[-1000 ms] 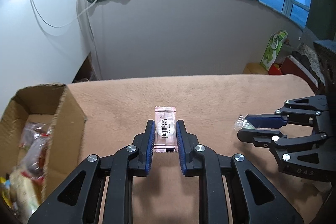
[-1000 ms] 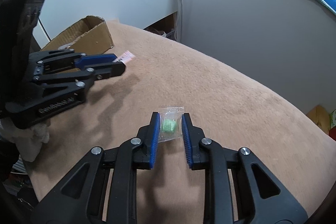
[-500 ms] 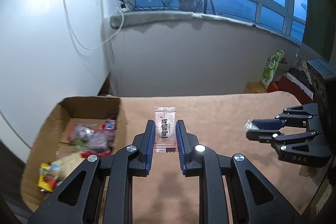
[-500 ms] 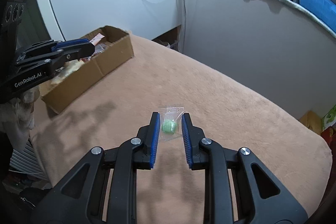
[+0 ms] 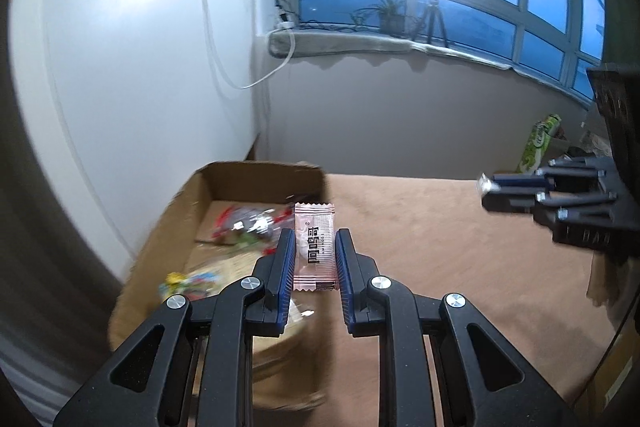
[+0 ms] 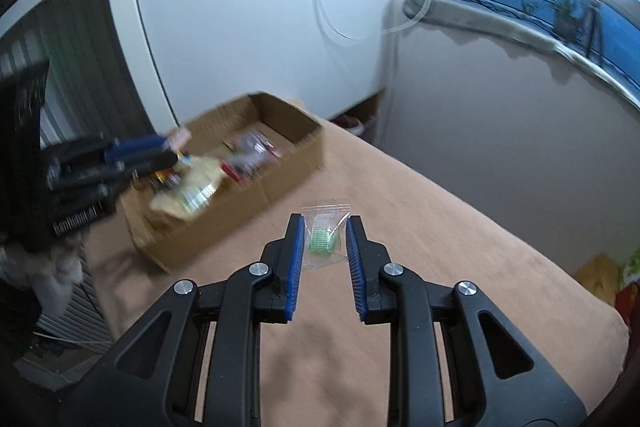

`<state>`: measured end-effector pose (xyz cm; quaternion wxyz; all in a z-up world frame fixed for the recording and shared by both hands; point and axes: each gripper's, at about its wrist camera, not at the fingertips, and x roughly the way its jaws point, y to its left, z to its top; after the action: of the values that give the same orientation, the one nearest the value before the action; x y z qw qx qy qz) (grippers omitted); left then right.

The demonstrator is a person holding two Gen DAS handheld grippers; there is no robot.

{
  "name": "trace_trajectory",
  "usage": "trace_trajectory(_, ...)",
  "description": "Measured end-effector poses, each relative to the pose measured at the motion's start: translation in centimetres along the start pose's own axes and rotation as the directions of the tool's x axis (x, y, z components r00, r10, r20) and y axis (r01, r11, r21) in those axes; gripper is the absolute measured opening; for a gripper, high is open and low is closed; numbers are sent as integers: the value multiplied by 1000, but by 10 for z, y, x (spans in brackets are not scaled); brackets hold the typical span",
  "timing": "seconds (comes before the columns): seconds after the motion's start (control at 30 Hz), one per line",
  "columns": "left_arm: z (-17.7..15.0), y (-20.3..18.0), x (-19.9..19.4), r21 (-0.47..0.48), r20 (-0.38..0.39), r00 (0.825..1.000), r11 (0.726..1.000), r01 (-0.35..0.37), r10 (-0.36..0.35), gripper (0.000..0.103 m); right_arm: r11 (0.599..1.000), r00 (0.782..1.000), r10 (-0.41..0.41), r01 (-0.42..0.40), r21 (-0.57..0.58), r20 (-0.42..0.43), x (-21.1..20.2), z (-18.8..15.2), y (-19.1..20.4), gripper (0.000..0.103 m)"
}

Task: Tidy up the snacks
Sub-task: 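Carry the pink wrapper and green candy bag into the box and release both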

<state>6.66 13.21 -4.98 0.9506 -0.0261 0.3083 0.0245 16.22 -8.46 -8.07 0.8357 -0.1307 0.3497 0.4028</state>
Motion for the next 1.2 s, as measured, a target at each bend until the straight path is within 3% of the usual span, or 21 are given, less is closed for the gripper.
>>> trace_trajectory(0.27, -14, 39, 0, -51, -33, 999, 998, -45, 43, 19, 993, 992, 122, -122, 0, -9, 51, 38, 48, 22)
trace_trajectory(0.6, -19, 71, 2, -106, -56, 995, 991, -83, 78, 19, 987, 989, 143, -146, -64, -42, 84, 50, 92, 23)
trace_trajectory(0.63, -19, 73, 2, -109, -56, 995, 990, -85, 79, 19, 988, 990, 137, -139, -68, -43, 84, 51, 93, 25)
trace_trajectory(0.73, -19, 75, 1, -117, -52, 995, 989, -91, 85, 28, 989, 991, 132, -134, -69, -28, 82, 54, 93, 57)
trace_trajectory(0.8, -19, 77, 1, -118, -46, 995, 989, -93, 88, 37, 989, 992, 126, -126, -72, -13, 78, 55, 93, 59)
trace_trajectory(1.1, -19, 72, -15, -132, -19, 995, 986, -97, 96, 38, 995, 995, 97, -96, -39, 21, 51, 47, 86, 59)
trace_trajectory(1.17, -19, 69, -22, -135, -7, 995, 986, -100, 100, 42, 996, 996, 84, -82, -41, 32, 42, 43, 87, 59)
trace_trajectory(1.2, -19, 68, -26, -136, 1, 994, 985, -104, 105, 48, 996, 996, 78, -76, -43, 39, 38, 41, 87, 59)
